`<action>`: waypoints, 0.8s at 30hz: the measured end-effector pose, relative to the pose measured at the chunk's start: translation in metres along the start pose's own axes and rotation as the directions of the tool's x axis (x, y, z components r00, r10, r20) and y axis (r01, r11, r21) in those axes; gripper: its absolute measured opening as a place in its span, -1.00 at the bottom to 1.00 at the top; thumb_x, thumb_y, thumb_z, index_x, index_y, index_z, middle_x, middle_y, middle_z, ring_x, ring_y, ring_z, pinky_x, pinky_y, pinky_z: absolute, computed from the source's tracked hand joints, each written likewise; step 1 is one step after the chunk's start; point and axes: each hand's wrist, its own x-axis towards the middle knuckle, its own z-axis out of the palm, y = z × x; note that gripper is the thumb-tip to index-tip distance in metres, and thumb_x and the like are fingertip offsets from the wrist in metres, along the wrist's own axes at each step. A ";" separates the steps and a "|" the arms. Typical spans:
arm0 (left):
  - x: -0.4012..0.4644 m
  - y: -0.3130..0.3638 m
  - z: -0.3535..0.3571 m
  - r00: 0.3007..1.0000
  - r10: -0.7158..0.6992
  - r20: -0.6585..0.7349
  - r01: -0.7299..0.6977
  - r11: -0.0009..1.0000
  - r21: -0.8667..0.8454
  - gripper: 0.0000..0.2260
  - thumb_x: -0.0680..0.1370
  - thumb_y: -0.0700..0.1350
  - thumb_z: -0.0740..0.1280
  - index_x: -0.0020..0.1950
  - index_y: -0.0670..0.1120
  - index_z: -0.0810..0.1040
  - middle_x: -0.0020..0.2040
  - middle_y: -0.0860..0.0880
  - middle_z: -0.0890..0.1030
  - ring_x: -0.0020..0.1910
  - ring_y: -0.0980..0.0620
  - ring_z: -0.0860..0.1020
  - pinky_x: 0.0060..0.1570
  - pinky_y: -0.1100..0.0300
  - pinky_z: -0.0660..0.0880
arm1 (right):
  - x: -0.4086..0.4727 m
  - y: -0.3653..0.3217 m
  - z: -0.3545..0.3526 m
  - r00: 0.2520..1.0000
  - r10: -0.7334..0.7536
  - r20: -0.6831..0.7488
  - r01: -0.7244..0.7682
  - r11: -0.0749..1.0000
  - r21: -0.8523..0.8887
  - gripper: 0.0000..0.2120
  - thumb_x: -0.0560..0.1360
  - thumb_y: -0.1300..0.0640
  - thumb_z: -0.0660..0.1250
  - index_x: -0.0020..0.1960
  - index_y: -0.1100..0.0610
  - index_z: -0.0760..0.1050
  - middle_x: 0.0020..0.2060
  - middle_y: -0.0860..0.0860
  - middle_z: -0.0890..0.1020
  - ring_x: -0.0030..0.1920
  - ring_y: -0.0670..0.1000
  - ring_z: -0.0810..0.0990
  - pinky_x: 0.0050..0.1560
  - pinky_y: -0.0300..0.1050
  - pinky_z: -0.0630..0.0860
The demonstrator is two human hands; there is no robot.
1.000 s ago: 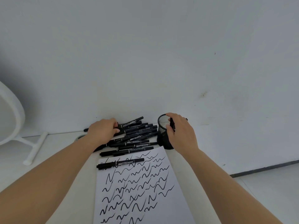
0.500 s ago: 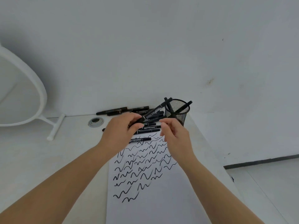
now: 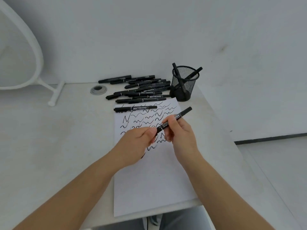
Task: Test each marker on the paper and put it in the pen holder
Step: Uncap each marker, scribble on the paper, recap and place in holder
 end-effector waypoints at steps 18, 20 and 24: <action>-0.009 -0.046 -0.025 0.975 0.214 -0.063 -0.191 0.947 0.259 -0.84 0.50 0.11 0.13 -0.19 0.11 0.43 -0.37 0.09 0.50 -0.39 0.12 0.42 -0.36 0.30 0.34 | -0.019 0.014 -0.039 0.998 -0.067 -0.020 0.058 0.960 -0.274 -0.82 0.35 0.17 0.29 -0.39 0.04 0.37 -0.60 -0.03 0.45 -0.55 -0.07 0.38 -0.51 -0.31 0.30; -0.008 -0.046 -0.025 0.979 0.199 -0.050 -0.181 0.951 0.250 -0.84 0.49 0.11 0.14 -0.18 0.11 0.44 -0.34 0.14 0.51 -0.39 0.12 0.42 -0.35 0.29 0.34 | -0.019 0.013 -0.037 0.999 -0.049 0.013 0.050 0.959 -0.280 -0.85 0.33 0.15 0.27 -0.40 0.04 0.38 -0.59 -0.03 0.47 -0.54 -0.08 0.40 -0.51 -0.33 0.33; -0.006 -0.047 -0.027 0.978 0.189 -0.087 -0.166 0.961 0.221 -0.84 0.48 0.12 0.14 -0.19 0.11 0.45 -0.37 0.21 0.50 -0.38 0.12 0.43 -0.37 0.35 0.33 | -0.020 0.013 -0.034 0.992 -0.032 0.126 0.074 0.937 -0.343 -0.84 0.34 0.14 0.29 -0.40 0.00 0.42 -0.55 0.00 0.53 -0.51 -0.08 0.47 -0.45 -0.31 0.38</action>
